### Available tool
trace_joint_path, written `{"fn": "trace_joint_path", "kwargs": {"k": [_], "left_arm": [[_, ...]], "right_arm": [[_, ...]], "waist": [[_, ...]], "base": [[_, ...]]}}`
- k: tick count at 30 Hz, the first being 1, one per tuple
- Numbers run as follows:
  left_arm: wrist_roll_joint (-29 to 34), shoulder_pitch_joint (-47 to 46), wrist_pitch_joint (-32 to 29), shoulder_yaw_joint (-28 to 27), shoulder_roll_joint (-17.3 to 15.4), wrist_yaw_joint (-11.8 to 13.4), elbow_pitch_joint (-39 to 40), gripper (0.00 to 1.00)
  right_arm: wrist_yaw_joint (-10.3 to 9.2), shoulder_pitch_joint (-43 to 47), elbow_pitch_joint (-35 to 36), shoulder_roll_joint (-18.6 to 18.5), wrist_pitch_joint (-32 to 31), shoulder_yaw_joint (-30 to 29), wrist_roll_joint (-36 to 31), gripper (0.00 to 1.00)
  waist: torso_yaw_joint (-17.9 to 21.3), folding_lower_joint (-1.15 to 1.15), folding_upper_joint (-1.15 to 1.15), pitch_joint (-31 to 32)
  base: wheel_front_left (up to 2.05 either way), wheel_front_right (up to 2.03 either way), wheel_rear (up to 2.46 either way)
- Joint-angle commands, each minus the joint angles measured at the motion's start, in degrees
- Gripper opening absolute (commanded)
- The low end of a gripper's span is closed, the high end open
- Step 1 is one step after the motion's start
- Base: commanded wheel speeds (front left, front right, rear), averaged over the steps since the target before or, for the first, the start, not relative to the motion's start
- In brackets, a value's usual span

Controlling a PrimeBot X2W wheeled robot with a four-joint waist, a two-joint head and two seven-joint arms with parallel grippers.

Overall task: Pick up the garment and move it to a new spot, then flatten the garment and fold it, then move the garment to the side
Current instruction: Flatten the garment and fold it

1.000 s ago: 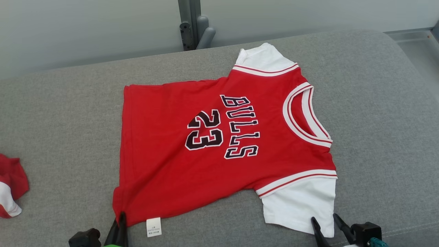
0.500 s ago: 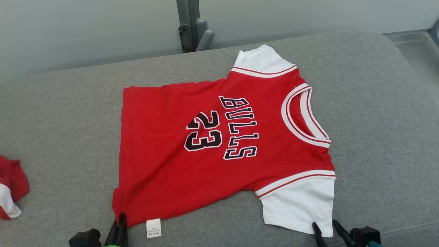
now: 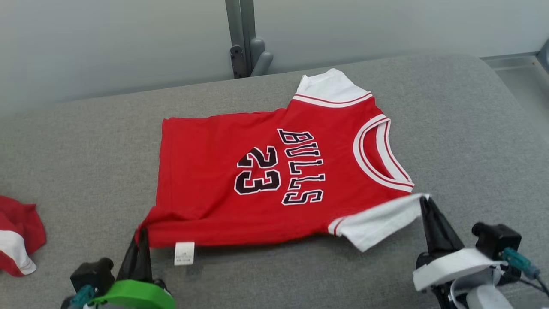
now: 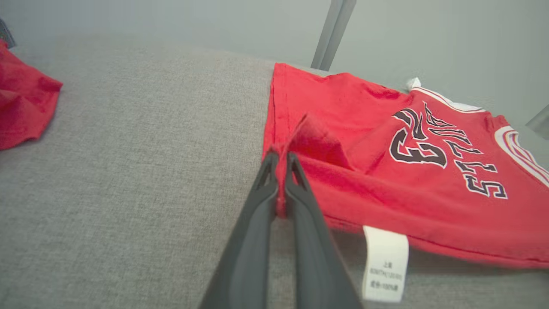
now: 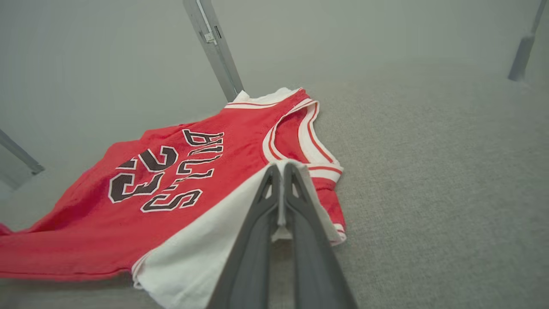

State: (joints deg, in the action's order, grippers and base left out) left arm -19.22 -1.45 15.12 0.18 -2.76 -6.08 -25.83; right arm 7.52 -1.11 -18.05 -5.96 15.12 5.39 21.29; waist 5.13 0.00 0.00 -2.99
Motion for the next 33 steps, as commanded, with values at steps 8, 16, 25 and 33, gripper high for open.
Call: {"fn": "trace_joint_path", "kwargs": {"k": [8, 16, 25, 33], "left_arm": [[5.31, -11.97, 0.03, -1.21, -1.7, -1.36, 10.44, 0.0], [3.24, -28.35, -0.01, 5.3, -10.14, -1.34, 11.53, 0.0], [0.21, -48.45, -6.13, 10.66, -16.16, -1.34, 6.81, 0.0], [3.61, -69.04, -6.69, 14.27, -16.43, -1.34, -3.5, 0.0]], "right_arm": [[-0.06, -12.78, 13.12, -2.59, 0.07, -2.94, 5.12, 0.0], [-0.04, -29.29, 14.91, -9.67, 0.07, -3.23, 9.74, 0.0], [-0.05, -48.19, 9.21, -16.85, -0.32, 0.69, 8.76, 0.0], [-0.07, -69.91, -3.66, -19.65, -1.27, 4.7, 4.04, 0.0]], "waist": [[-0.25, 0.0, 0.0, 3.06], [-1.0, 0.0, 0.0, 3.88], [-2.34, 0.0, 0.0, -7.52], [-4.12, 0.0, 0.0, -24.03]], "base": [[0.0, 0.0, 0.0], [0.0, 0.0, 0.0], [0.0, 0.0, 0.0], [0.0, 0.0, 0.0]]}}
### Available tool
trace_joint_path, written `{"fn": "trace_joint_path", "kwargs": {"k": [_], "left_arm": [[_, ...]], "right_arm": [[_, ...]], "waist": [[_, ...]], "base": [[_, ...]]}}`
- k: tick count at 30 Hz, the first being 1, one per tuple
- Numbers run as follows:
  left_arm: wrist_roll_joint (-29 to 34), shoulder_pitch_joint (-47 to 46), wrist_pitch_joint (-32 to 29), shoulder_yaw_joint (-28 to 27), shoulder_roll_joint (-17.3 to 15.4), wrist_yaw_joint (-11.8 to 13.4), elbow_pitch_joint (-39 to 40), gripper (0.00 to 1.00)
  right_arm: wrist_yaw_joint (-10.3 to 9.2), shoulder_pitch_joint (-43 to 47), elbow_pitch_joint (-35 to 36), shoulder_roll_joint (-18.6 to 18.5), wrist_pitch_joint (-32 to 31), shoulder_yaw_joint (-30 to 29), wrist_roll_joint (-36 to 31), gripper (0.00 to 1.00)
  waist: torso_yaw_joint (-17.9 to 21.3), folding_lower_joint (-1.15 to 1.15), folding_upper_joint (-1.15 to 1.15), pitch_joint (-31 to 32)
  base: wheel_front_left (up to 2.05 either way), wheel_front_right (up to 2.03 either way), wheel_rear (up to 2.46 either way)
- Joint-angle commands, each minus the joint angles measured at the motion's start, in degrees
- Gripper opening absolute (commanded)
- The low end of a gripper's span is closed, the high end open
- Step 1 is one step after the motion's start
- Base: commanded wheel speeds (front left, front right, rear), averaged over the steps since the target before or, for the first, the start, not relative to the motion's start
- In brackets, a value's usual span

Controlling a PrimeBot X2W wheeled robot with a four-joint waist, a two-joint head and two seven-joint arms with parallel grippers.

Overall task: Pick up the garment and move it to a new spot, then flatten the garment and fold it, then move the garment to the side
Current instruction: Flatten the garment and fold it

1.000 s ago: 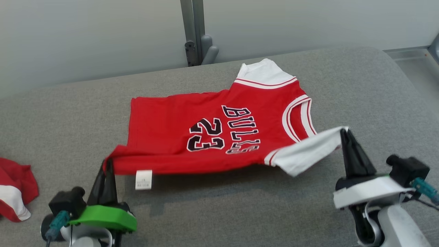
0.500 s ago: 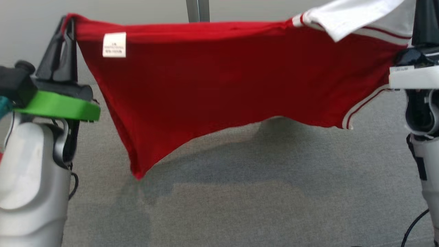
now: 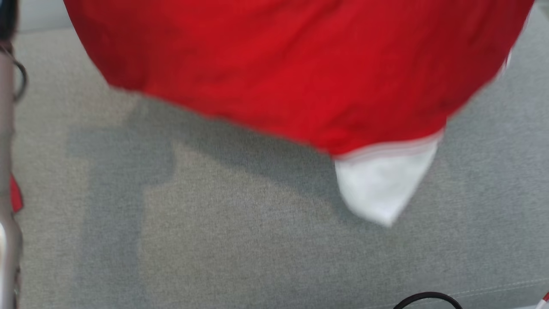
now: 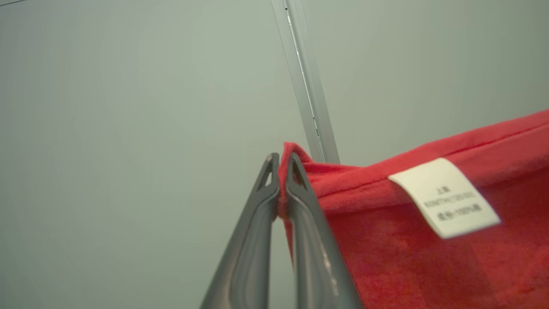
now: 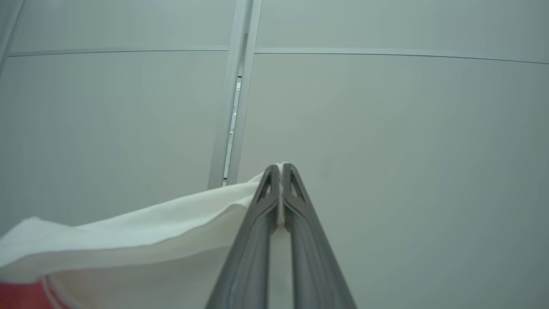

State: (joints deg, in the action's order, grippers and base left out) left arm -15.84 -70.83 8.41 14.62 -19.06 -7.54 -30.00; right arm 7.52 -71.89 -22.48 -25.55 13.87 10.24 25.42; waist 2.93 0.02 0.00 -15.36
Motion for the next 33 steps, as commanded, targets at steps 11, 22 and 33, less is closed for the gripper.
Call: {"fn": "trace_joint_path", "kwargs": {"k": [11, 22, 33], "left_arm": [[4.86, -23.14, 6.4, 0.81, -0.45, 1.21, -10.59, 0.0], [-1.79, -2.54, 6.79, -5.67, 1.73, 0.52, -15.68, 0.0], [-6.6, 31.67, 6.46, -16.92, 9.57, 0.28, -16.51, 0.0]], "right_arm": [[-0.08, -25.94, -11.89, 3.49, 1.28, -8.53, -7.85, 0.0], [-0.09, -3.15, -4.76, -0.24, 1.32, -0.55, 4.65, 0.0], [-0.14, 33.2, 2.23, -3.56, 1.38, 3.25, 18.11, 0.0]], "waist": [[-1.48, -0.02, 0.0, -20.54], [1.84, -0.02, 0.0, -22.83], [4.25, -0.02, 0.0, -13.04]], "base": [[0.0, 0.0, 0.0], [0.0, 0.0, 0.0], [0.0, 0.0, 0.0]]}}
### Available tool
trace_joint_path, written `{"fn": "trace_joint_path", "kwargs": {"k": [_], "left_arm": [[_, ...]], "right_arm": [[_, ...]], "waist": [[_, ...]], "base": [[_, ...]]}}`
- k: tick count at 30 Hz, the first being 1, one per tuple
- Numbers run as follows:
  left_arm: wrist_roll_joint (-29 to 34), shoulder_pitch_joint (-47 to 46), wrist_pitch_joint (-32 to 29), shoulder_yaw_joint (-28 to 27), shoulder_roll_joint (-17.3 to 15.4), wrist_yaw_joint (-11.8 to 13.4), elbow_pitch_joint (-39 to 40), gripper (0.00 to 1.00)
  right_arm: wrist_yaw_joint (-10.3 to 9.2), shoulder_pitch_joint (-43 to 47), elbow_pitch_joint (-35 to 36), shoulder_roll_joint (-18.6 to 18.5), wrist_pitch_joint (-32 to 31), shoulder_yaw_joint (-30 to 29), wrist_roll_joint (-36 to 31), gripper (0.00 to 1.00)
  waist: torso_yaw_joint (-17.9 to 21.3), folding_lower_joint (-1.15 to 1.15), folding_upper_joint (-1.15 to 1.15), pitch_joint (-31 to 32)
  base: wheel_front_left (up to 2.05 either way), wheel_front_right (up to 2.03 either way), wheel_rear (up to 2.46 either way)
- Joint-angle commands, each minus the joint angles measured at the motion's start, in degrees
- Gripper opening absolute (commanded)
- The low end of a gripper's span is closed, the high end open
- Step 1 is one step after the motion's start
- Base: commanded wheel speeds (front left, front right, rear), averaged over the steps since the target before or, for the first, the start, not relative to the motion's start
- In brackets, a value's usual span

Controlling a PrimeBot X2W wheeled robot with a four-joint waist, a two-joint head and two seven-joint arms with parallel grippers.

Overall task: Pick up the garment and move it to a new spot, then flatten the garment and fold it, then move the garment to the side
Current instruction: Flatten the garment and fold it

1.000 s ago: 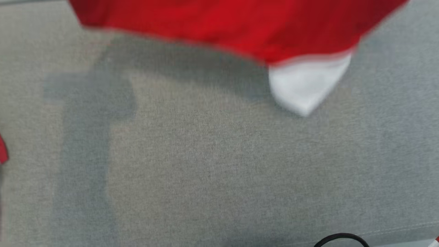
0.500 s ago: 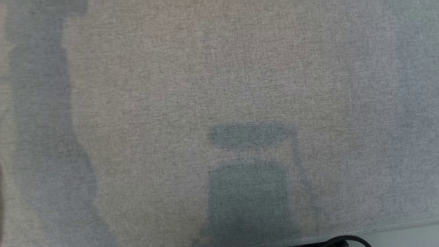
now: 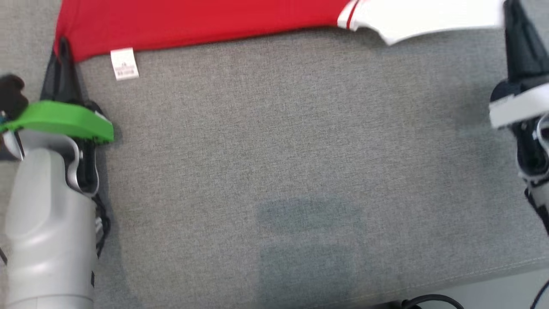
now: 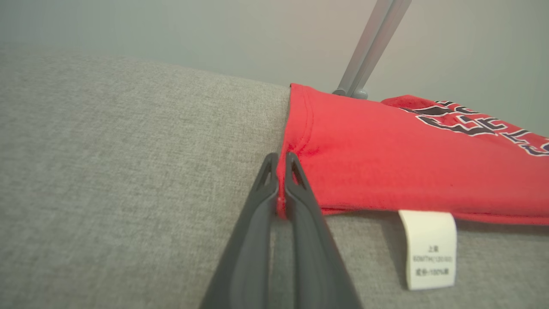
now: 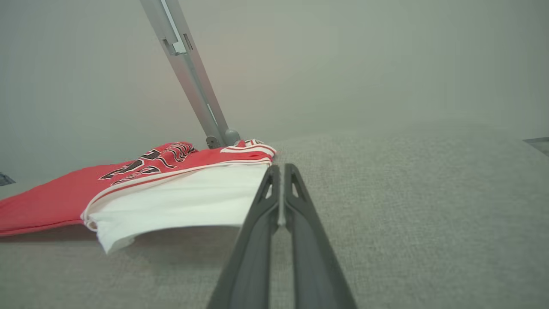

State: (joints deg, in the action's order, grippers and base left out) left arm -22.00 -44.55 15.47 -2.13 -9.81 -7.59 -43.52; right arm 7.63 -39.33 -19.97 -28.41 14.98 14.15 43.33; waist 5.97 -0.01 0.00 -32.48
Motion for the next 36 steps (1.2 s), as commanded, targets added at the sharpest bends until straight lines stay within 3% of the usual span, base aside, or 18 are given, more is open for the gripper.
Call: {"fn": "trace_joint_path", "kwargs": {"k": [1, 9, 18, 29, 36], "left_arm": [[-0.15, 8.0, -0.68, -1.04, 1.17, 0.32, -3.15, 0.0], [1.02, 23.35, -0.81, -5.15, 5.33, 0.26, -0.64, 0.0], [0.08, 38.78, -0.8, -6.29, 6.61, 0.33, 3.16, 0.0], [-5.65, 49.59, -0.39, -3.62, 6.61, 0.31, 6.75, 0.0], [-7.48, 49.71, -0.34, -1.09, 6.69, 0.21, 12.3, 0.0]], "right_arm": [[-0.26, 3.08, -0.24, -0.62, 0.27, -0.62, 0.34, 0.0], [-0.26, 19.22, -4.0, 0.92, 0.26, 3.08, 2.17, 0.0], [-0.25, 32.73, -7.54, 0.25, 0.22, 10.62, 3.96, 0.0], [-0.25, 41.06, -9.36, -1.23, 0.22, 13.96, 7.55, 0.0], [-0.2, 39.69, -4.15, -0.3, 0.23, 11.03, 6.69, 0.0]], "waist": [[1.28, 0.01, 0.0, 5.2], [0.74, 0.01, 0.0, 15.6], [-0.72, 0.01, 0.0, 28.1], [-2.23, 0.01, 0.0, 33.68], [-2.97, 0.01, 0.0, 32.77]], "base": [[0.0, 0.0, 0.0], [0.0, 0.0, 0.0], [0.0, 0.0, 0.0], [0.0, 0.0, 0.0], [0.0, 0.0, 0.0]]}}
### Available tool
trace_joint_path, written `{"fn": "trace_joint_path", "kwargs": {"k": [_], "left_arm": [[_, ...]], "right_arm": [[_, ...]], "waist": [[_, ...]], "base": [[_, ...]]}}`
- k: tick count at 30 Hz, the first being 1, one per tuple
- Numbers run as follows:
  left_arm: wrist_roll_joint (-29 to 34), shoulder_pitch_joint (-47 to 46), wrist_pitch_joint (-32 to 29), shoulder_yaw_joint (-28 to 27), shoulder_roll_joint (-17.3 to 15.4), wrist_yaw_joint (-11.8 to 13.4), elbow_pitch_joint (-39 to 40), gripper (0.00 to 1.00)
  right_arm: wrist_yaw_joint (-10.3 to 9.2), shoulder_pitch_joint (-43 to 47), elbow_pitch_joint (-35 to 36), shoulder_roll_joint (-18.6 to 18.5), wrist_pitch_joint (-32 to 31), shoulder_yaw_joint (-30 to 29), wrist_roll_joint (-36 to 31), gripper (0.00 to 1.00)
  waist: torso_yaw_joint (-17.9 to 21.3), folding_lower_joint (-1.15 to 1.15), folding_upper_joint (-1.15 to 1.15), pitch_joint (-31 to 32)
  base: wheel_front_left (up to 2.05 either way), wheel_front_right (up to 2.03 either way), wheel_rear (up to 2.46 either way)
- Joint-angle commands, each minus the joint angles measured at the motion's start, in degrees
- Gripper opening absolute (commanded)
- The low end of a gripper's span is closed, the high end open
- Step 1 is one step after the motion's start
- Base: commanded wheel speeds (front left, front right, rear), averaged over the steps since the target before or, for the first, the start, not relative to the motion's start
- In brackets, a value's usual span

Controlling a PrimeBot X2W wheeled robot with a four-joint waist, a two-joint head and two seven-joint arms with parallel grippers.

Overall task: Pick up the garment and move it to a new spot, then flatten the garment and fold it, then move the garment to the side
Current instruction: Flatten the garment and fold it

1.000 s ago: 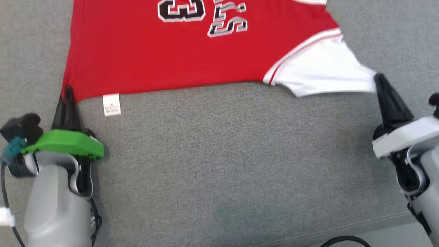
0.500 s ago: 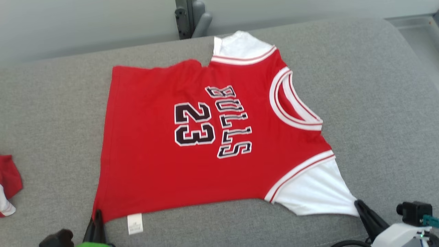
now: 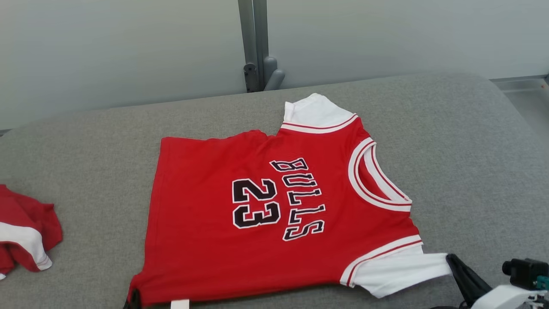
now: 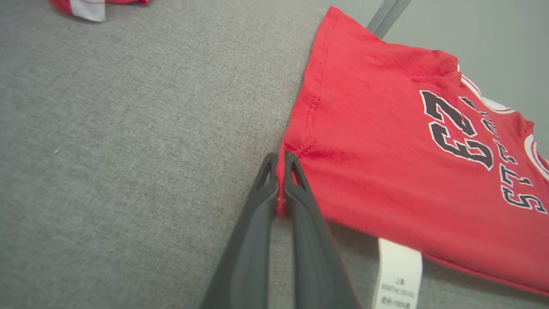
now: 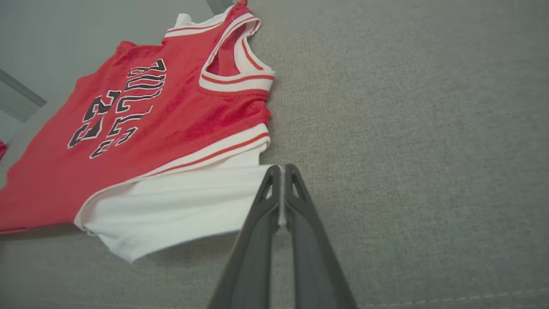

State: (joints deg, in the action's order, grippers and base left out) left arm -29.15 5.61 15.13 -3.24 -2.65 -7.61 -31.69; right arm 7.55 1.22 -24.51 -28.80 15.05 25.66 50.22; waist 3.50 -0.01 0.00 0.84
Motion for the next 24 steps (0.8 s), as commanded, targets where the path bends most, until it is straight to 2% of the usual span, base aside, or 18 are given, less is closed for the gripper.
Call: {"fn": "trace_joint_path", "kwargs": {"k": [1, 10, 24], "left_arm": [[-0.43, -1.34, 0.0, 0.52, -0.45, 0.21, 1.76, 0.0], [0.89, -9.51, 0.0, 3.73, -0.4, 0.2, 4.95, 0.0], [4.11, -21.32, 0.0, 3.81, -0.4, 0.46, -0.11, 0.0]], "right_arm": [[-0.12, -1.42, 1.05, 0.13, 0.15, -1.05, -0.7, 0.0], [-0.12, -10.93, 0.88, 2.34, 0.15, -3.21, -4.57, 0.0], [-0.11, -27.8, -10.19, 6.0, 0.15, -3.42, -11.7, 0.0]], "waist": [[-0.63, 0.01, 0.0, -0.95], [-1.61, 0.01, 0.0, -5.35], [-2.98, 0.01, 0.0, -13.06]], "base": [[0.0, 0.0, 0.0], [0.0, 0.0, 0.0], [0.0, 0.0, 0.0]]}}
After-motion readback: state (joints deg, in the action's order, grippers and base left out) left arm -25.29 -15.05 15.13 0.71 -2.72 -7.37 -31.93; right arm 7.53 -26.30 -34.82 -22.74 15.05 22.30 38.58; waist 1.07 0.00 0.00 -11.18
